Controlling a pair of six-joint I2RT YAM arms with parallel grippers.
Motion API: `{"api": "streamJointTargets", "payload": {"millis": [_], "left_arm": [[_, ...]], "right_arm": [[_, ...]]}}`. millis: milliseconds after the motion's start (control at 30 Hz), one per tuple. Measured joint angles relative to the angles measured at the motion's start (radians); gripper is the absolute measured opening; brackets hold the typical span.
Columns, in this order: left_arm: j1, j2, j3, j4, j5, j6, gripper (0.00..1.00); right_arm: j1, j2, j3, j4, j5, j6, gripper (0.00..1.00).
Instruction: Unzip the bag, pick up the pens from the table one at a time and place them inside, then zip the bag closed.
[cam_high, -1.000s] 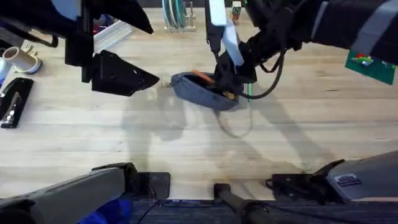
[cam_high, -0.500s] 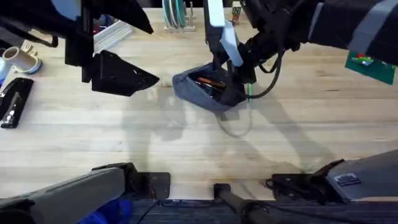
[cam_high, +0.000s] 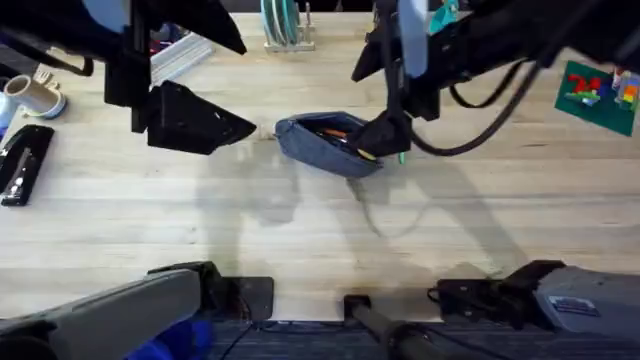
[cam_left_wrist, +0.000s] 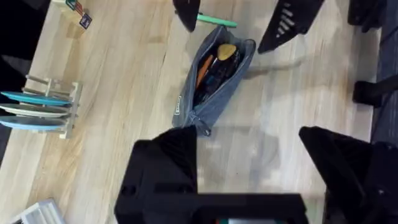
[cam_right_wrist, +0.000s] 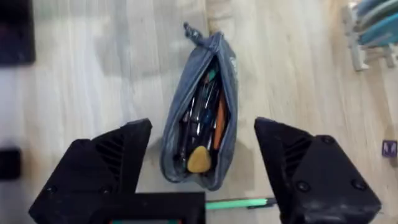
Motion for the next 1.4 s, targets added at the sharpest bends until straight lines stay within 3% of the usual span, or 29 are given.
{"api": "streamJointTargets", "payload": {"millis": [400, 667, 1000, 1400], "left_arm": [[0.000, 0.000, 0.000, 0.000, 0.000, 0.000, 0.994], [0.000, 0.000, 0.000, 0.000, 0.000, 0.000, 0.994], [0.000, 0.000, 0.000, 0.000, 0.000, 0.000, 0.993], [0.000, 0.000, 0.000, 0.000, 0.000, 0.000, 0.993]], "right_arm": [[-0.089, -0.070, 0.000, -0.002, 0.050, 0.572, 0.992], [-0.095, -0.069, 0.000, -0.002, 0.234, 0.846, 0.997], [-0.051, -0.069, 0.000, -0.056, 0.499, 1.094, 0.998], [-0.047, 0.055, 0.002, -0.168, 0.592, 1.307, 0.998]]}}
